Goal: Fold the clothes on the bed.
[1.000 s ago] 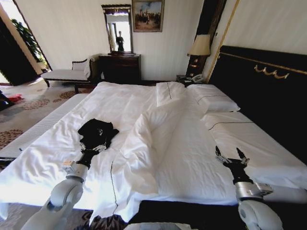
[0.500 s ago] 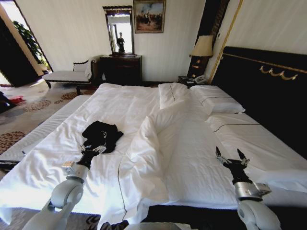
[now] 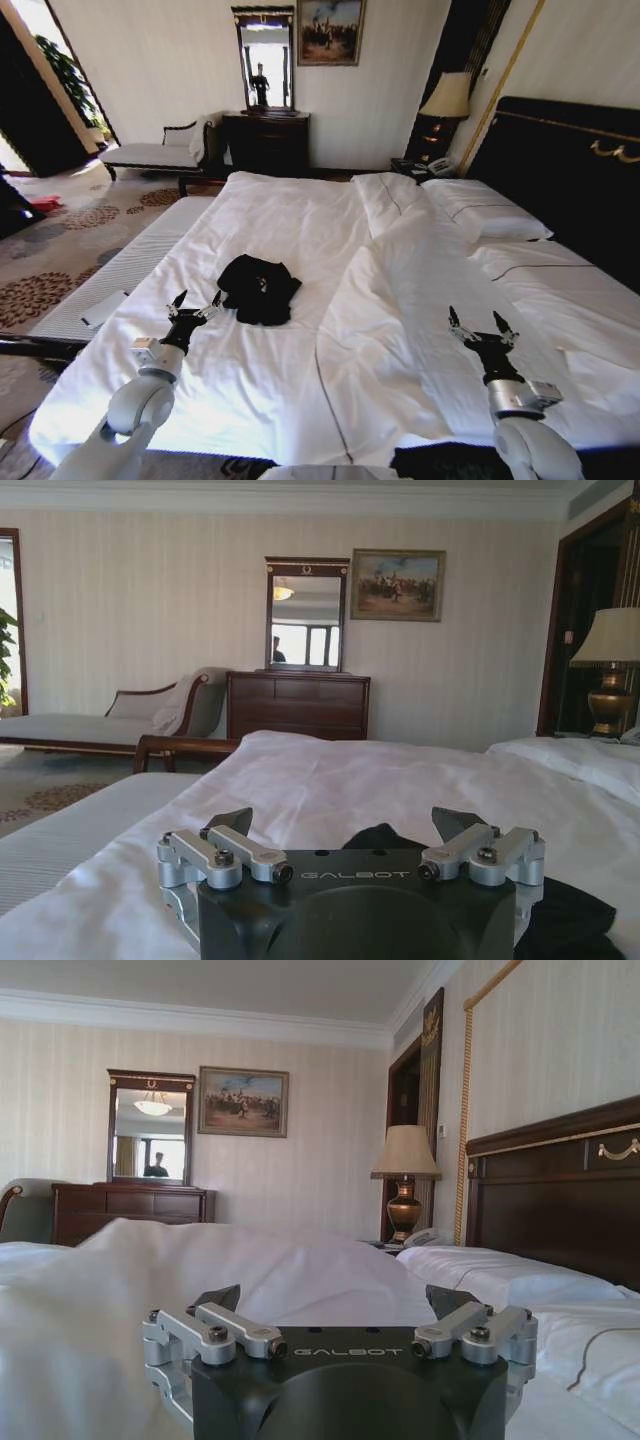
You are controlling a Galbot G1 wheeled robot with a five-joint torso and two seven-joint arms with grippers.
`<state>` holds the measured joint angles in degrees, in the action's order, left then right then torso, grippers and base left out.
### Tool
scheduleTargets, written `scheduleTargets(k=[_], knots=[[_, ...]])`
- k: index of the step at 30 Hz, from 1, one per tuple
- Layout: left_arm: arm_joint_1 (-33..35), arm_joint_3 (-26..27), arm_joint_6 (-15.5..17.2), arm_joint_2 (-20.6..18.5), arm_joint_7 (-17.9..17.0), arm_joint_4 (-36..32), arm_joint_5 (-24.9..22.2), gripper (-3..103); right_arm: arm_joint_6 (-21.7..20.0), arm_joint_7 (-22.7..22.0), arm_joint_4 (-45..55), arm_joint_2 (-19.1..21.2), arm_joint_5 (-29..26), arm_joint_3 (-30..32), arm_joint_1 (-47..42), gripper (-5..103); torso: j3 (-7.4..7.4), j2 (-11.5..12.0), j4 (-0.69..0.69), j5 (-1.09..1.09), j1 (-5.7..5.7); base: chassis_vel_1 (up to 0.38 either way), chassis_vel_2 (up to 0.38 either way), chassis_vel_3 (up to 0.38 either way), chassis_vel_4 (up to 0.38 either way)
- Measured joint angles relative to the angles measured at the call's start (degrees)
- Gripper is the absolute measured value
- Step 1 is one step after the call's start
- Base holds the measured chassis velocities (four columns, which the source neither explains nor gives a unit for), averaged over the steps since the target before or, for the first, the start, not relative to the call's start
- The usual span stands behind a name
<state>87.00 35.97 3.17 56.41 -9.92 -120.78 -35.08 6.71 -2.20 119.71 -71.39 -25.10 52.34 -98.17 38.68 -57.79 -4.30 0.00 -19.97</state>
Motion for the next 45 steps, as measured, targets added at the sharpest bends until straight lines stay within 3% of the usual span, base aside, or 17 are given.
scheduleTargets(k=[11, 17, 20, 23, 27, 31, 33, 38, 45], knots=[[0.5, 0.0, 0.0, 0.1, 0.0, -0.4, 0.3, 100, -0.8, -1.7, 2.7, -0.5, -1.4, 0.7, -1.3, 100, 0.00, 0.0, 0.00, 0.00, 0.02, 0.095, 0.207, -0.066, -0.200], [1.3, 0.6, -0.4, 0.1, 0.2, -0.5, 0.4, 100, -7.3, -4.0, 11.9, -0.4, -10.8, 3.1, -6.5, 100, 0.01, 0.0, -0.02, -0.01, -0.03, -0.076, 0.077, 0.087, -0.083], [4.1, 2.9, -1.4, 1.2, 0.8, -1.8, 1.2, 100, -13.0, -5.8, 17.5, 0.9, -17.9, 4.4, -9.7, 100, 0.01, 0.0, -0.03, 0.00, -0.03, 0.000, 0.000, 0.000, 0.000], [6.1, 3.9, -2.2, 2.2, 1.1, -2.9, 2.3, 100, -14.8, -6.2, 19.8, 1.5, -20.4, 5.2, -11.4, 100, -0.01, 0.0, 0.03, 0.01, 0.01, 0.000, 0.000, 0.000, 0.000], [7.6, 4.1, -2.8, 3.1, 1.2, -4.2, 3.6, 100, -15.6, -6.3, 22.3, 1.1, -22.1, 6.5, -14.2, 100, -0.02, 0.0, -0.02, -0.01, 0.05, 0.000, 0.000, 0.000, 0.000], [8.0, 4.2, -3.0, 3.4, 1.2, -4.7, 4.0, 100, -16.4, -6.3, 23.8, 0.5, -20.1, 6.6, -16.7, 100, -0.02, 0.0, 0.00, -0.01, 0.04, 0.000, 0.000, 0.000, 0.000], [7.8, 4.1, -3.0, 3.4, 1.2, -4.7, 4.0, 100, -16.8, -6.1, 23.9, -0.1, -14.5, 6.4, -18.9, 100, 0.00, 0.0, -0.01, 0.01, 0.01, 0.000, 0.000, 0.000, 0.000], [8.1, 4.3, -3.6, 3.7, 1.3, -4.2, 3.9, 100, -17.6, -7.1, 23.9, -1.2, -7.5, 6.1, -22.9, 100, -0.01, 0.0, -0.01, 0.01, 0.01, 0.000, 0.000, 0.000, 0.000], [8.8, 4.3, -4.4, 3.9, 1.7, -3.3, 3.9, 100, -19.6, -8.6, 23.8, -1.0, -7.9, 5.9, -26.2, 100, -0.01, 0.0, -0.01, -0.01, 0.02, 0.000, 0.000, 0.000, 0.000]])
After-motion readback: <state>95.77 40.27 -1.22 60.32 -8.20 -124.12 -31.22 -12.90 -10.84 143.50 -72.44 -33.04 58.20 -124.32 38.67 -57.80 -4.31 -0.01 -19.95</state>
